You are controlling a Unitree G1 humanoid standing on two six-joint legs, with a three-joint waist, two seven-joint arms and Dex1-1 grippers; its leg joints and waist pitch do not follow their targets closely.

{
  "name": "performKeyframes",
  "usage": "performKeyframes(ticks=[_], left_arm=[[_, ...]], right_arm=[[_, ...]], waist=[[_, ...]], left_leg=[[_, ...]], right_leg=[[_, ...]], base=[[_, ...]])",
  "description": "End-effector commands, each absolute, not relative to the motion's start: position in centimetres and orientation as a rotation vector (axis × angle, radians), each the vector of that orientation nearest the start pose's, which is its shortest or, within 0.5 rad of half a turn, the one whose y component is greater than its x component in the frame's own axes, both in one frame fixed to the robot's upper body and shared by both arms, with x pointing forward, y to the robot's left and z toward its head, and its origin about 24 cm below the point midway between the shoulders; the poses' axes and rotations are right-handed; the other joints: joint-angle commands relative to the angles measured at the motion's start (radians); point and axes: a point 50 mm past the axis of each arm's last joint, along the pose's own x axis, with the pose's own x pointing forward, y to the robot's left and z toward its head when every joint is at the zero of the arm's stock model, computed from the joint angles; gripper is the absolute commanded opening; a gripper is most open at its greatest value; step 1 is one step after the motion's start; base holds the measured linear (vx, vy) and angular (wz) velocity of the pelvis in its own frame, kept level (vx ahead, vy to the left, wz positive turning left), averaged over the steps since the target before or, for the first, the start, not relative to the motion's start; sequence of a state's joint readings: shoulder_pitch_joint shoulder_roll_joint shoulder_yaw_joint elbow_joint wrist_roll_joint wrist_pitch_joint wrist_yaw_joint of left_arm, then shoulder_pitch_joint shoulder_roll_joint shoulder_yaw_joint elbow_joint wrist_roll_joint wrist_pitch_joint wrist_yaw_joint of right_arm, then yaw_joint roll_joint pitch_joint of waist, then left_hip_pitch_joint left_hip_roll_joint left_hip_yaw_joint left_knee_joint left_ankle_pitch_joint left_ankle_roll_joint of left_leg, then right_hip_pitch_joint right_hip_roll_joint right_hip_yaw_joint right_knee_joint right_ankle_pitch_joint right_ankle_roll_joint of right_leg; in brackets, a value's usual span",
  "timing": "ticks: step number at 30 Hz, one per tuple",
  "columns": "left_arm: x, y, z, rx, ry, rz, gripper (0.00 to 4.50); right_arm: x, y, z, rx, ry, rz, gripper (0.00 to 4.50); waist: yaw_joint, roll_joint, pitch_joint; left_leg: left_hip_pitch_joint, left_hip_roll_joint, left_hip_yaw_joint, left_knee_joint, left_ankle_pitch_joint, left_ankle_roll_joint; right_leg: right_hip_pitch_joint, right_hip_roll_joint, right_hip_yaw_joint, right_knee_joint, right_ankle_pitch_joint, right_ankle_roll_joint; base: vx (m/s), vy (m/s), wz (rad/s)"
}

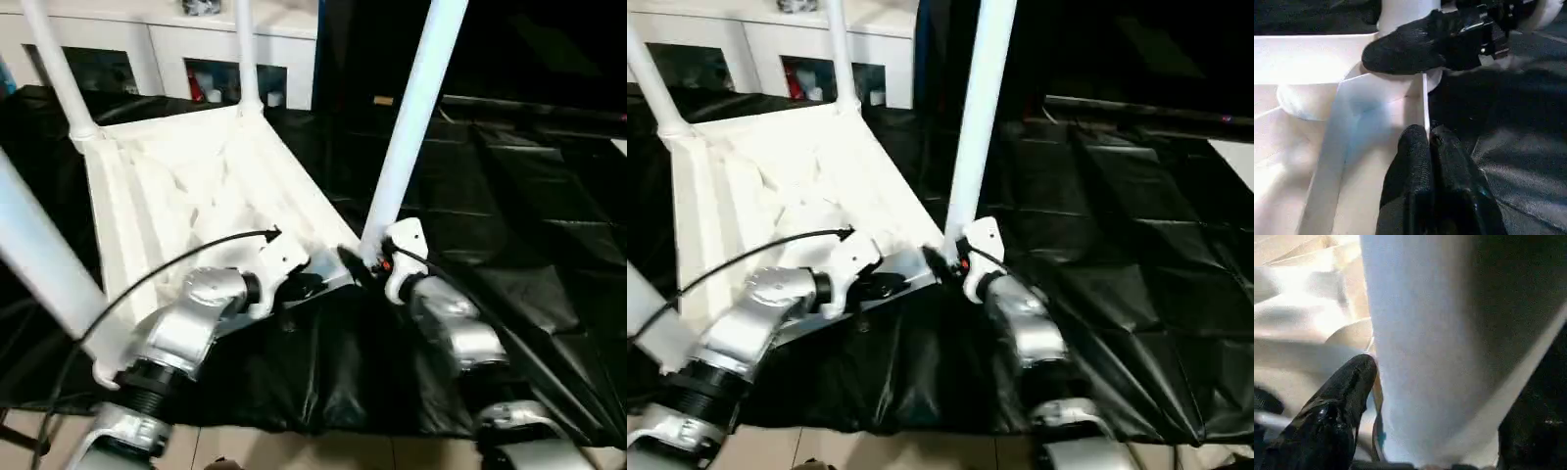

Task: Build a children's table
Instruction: Rotate leg to tighten

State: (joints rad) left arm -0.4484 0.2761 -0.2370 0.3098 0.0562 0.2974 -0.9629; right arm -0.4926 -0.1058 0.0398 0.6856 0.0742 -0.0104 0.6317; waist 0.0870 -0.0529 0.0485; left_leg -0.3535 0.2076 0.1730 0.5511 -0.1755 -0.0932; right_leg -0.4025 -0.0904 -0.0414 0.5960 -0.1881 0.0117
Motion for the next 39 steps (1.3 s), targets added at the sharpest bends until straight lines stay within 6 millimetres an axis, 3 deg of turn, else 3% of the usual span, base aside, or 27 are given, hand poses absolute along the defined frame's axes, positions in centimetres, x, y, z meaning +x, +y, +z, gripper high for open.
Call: performKeyframes(ticks=[1, 4, 8, 14, 20, 26, 32, 35, 37, 38, 39], left_arm=[[29.7, 9.9, 4.1, 0.336, 0.434, -1.212, 0.0], [29.8, 10.5, 4.7, 0.338, 0.427, -1.264, 0.0], [30.0, 11.2, 5.4, 0.363, 0.419, -1.342, 0.0], [30.5, 11.7, 5.7, 0.38, 0.427, -1.36, 0.0], [30.7, 12.0, 5.7, 0.384, 0.434, -1.376, 0.0], [30.6, 12.1, 5.4, 0.38, 0.442, -1.387, 0.0], [30.5, 12.3, 5.2, 0.376, 0.45, -1.38, 0.0], [30.4, 12.4, 5.1, 0.36, 0.443, -1.32, 0.0], [30.0, 12.0, 4.8, 0.327, 0.435, -1.26, 0.0], [30.0, 12.0, 4.8, 0.324, 0.434, -1.256, 0.0], [29.7, 11.8, 4.7, 0.31, 0.43, -1.23, 0.0]], right_arm=[[31.0, -8.4, 2.1, -0.013, 0.241, 0.961, 3.57], [30.3, -8.8, 2.6, -0.02, 0.237, 1.125, 3.57], [28.9, -9.4, 3.2, -0.057, 0.26, 1.366, 3.57], [28.3, -9.6, 3.6, -0.056, 0.283, 1.477, 3.43], [27.9, -9.5, 3.8, -0.041, 0.294, 1.521, 2.96], [27.5, -9.3, 3.5, -0.018, 0.313, 1.537, 2.62], [27.9, -9.2, 3.3, 0.01, 0.312, 1.462, 2.58], [28.9, -9.3, 2.7, -0.011, 0.311, 1.279, 2.58], [29.7, -9.5, 2.1, -0.016, 0.304, 1.099, 2.58], [29.8, -9.5, 2.0, -0.016, 0.303, 1.084, 2.58], [30.0, -9.5, 1.7, -0.016, 0.307, 1.01, 2.58]], waist=[[0.001, 0.003, -0.044], [0.001, 0.002, -0.048], [0.008, 0.002, -0.043], [0.02, 0.003, -0.038], [0.028, 0.003, -0.038], [0.029, 0.003, -0.04], [0.029, 0.003, -0.038], [0.024, 0.005, -0.038], [0.014, 0.006, -0.031], [0.014, 0.006, -0.031], [0.009, 0.004, -0.03]], left_leg=[[-0.003, 0.016, 0.006, -0.064, -0.227, 0.037], [-0.003, 0.014, 0.009, -0.055, -0.151, 0.069], [0.001, 0.015, 0.012, -0.053, -0.155, 0.099], [0.009, 0.024, 0.013, -0.061, -0.239, 0.059], [0.003, 0.022, 0.012, -0.06, -0.205, 0.05], [0.002, 0.022, 0.013, -0.058, -0.185, 0.056], [0.003, 0.022, 0.012, -0.061, -0.207, 0.048], [0.001, 0.021, 0.01, -0.064, -0.213, 0.033], [-0.001, 0.023, 0.005, -0.074, -0.286, 0.003], [-0.001, 0.023, 0.005, -0.074, -0.286, 0.003], [0.001, 0.021, 0.001, -0.075, -0.32, -0.008]], right_leg=[[0.037, -0.035, 0.032, -0.066, -0.158, -0.18], [0.044, -0.032, 0.029, -0.05, -0.022, -0.229], [0.044, -0.032, 0.028, -0.054, -0.031, -0.248], [0.036, -0.038, 0.031, -0.063, -0.167, -0.237], [0.04, -0.039, 0.032, -0.059, -0.148, -0.222], [0.041, -0.04, 0.03, -0.055, -0.113, -0.234], [0.04, -0.041, 0.03, -0.059, -0.15, -0.227], [0.04, -0.042, 0.031, -0.06, -0.166, -0.223], [0.037, -0.049, 0.032, -0.07, -0.285, -0.199], [0.037, -0.049, 0.032, -0.07, -0.285, -0.199], [0.035, -0.049, 0.031, -0.078, -0.361, -0.176]], base=[[0.0, 0.0, 0.0], [0.0, 0.0, 0.0], [0.0, 0.0, 0.0], [0.0, 0.0, 0.0], [0.0, 0.0, 0.0], [0.0, 0.0, 0.0], [0.0, 0.0, 0.0], [0.0, 0.0, 0.0], [0.0, 0.0, 0.0], [0.0, 0.0, 0.0], [0.0, 0.0, 0.0]])
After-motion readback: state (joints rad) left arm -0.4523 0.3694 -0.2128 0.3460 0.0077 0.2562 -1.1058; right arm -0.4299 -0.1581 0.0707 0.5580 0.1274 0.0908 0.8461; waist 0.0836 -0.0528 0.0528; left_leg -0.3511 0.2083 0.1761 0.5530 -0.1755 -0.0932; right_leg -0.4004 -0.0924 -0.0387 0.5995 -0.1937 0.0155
